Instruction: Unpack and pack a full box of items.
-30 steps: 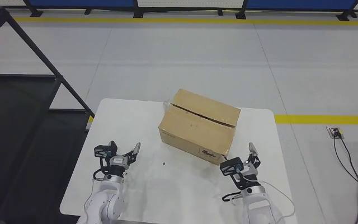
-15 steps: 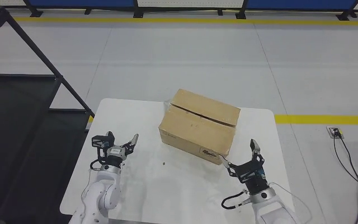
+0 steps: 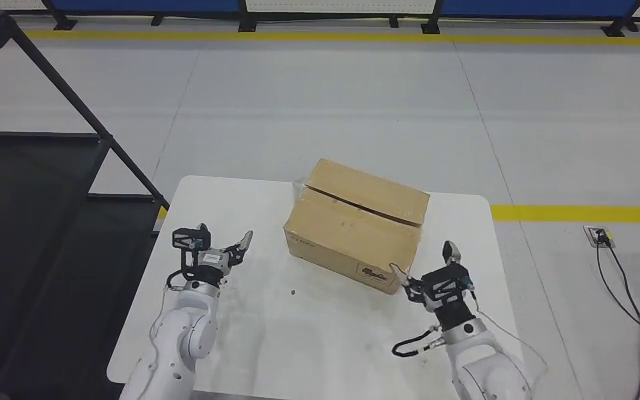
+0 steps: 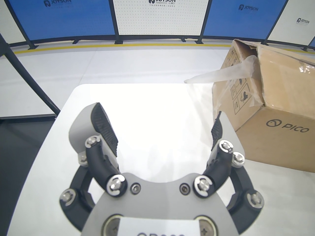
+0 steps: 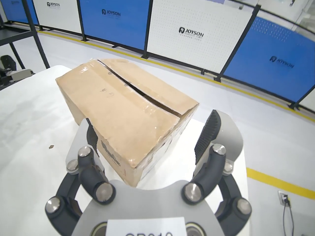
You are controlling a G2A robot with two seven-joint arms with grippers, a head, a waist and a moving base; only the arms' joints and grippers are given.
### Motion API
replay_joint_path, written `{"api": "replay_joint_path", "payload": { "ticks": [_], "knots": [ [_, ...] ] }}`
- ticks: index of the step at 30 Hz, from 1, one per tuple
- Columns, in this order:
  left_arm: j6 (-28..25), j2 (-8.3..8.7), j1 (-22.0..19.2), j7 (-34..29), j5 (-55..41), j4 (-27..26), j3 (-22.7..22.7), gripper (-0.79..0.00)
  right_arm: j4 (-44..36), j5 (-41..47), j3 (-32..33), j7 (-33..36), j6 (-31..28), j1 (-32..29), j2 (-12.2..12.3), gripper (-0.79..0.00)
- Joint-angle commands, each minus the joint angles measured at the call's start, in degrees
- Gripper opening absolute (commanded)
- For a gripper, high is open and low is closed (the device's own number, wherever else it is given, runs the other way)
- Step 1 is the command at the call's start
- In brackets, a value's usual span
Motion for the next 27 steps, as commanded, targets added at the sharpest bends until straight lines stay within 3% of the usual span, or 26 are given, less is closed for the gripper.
{"api": "replay_joint_path", "payload": {
  "ticks": [1,8,14,21,27],
  "knots": [
    [0.08,-0.29,-2.13,0.08,-0.05,2.27,0.9,0.0,2.73,5.02,0.53,1.35,-1.93,2.54,-0.09,0.0],
    [-2.31,-1.54,-10.32,1.28,0.93,11.23,5.47,0.0,11.96,22.95,4.29,6.97,-8.77,9.35,-0.1,0.0],
    [-3.3,-3.04,-16.03,3.08,1.77,18.93,9.93,0.0,15.18,33.66,7.67,9.76,-14.28,11.01,0.33,0.0],
    [-5.69,-4.4,-19.39,6.09,2.09,24.46,13.3,0.0,18.72,44.37,10.63,15.61,-22.57,12.17,1.2,0.0],
    [-6.33,-4.78,-19.96,7.8,2.88,26.18,14.07,0.0,19.68,45.86,11.15,17.59,-22.59,12.77,1.42,0.0]
  ]
}}
